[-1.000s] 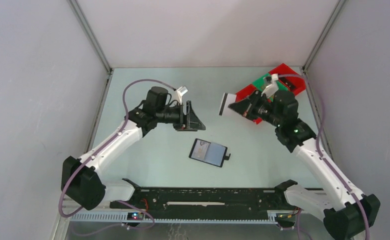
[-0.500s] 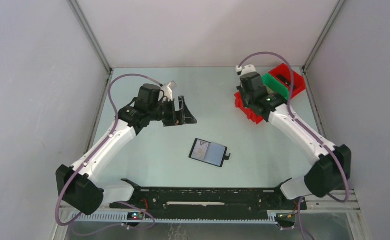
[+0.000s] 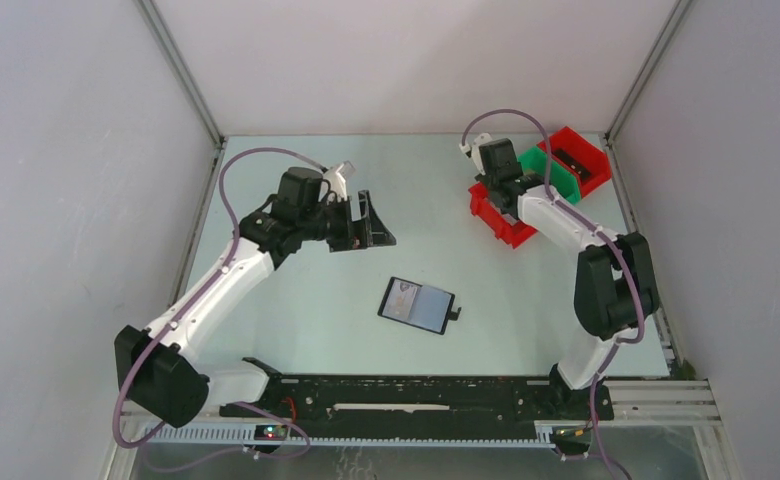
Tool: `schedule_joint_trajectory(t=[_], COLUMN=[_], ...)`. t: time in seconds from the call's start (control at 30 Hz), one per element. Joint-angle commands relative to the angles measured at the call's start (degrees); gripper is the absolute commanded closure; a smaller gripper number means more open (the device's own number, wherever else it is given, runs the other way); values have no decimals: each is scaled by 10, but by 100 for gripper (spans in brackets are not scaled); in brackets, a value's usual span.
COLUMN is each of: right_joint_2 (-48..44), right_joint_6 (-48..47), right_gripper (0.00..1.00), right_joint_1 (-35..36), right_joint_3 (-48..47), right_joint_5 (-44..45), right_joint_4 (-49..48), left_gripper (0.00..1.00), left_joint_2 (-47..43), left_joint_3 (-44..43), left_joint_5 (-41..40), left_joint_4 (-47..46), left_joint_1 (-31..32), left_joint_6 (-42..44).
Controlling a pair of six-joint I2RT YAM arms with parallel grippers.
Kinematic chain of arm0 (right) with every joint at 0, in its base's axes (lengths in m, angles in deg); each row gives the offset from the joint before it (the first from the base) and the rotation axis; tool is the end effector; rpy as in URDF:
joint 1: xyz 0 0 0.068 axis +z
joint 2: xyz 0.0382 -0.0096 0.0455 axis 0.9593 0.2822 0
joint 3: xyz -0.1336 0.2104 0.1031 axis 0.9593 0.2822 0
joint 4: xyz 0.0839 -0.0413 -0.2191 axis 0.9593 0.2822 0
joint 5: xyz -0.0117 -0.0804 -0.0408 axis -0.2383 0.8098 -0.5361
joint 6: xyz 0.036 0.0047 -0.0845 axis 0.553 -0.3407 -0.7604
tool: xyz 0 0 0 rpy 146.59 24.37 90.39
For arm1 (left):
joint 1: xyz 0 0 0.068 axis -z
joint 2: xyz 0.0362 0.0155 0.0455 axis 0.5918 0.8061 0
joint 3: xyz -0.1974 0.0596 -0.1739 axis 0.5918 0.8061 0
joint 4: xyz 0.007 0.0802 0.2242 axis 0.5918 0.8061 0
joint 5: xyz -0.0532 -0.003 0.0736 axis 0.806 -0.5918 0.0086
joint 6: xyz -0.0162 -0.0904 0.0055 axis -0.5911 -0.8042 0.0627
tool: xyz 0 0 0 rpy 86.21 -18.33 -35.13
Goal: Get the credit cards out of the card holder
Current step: Place the credit card in the storage box.
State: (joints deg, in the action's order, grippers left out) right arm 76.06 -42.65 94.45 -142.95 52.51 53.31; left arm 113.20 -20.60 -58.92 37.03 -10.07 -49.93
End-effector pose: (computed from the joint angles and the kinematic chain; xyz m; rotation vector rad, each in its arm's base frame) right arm 0.3823 0.1058 0.2404 -0.7095 2.1984 -0.5940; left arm 0.2315 -0.1565 0.2993 0.1547 2.3873 -1.0577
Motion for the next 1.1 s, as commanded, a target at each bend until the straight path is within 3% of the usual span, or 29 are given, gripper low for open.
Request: schedule_joint_trajectory(t=[0.0, 0.4, 0.7, 1.07], right_joint_2=[18, 82, 65, -59], right_joint_6=[-56, -50, 0, 70], right_gripper=[100, 100, 70, 66], right_joint_1=[-20, -32, -35, -36], right_joint_3=[-23, 5, 5, 5], right_joint_5=[-22, -35, -85, -119], right_joint_4=[-53, -96, -52, 37], left_gripper=[11, 11, 11, 12], left_joint_2=[-2, -21, -19, 2], left_joint_3=[23, 46, 51, 57], left_joint_5=[18, 16, 20, 19], left_joint_4=[-44, -54, -54, -76], left_joint_1=[-2, -2, -2, 0], left_joint_6=[-15, -22, -18, -23])
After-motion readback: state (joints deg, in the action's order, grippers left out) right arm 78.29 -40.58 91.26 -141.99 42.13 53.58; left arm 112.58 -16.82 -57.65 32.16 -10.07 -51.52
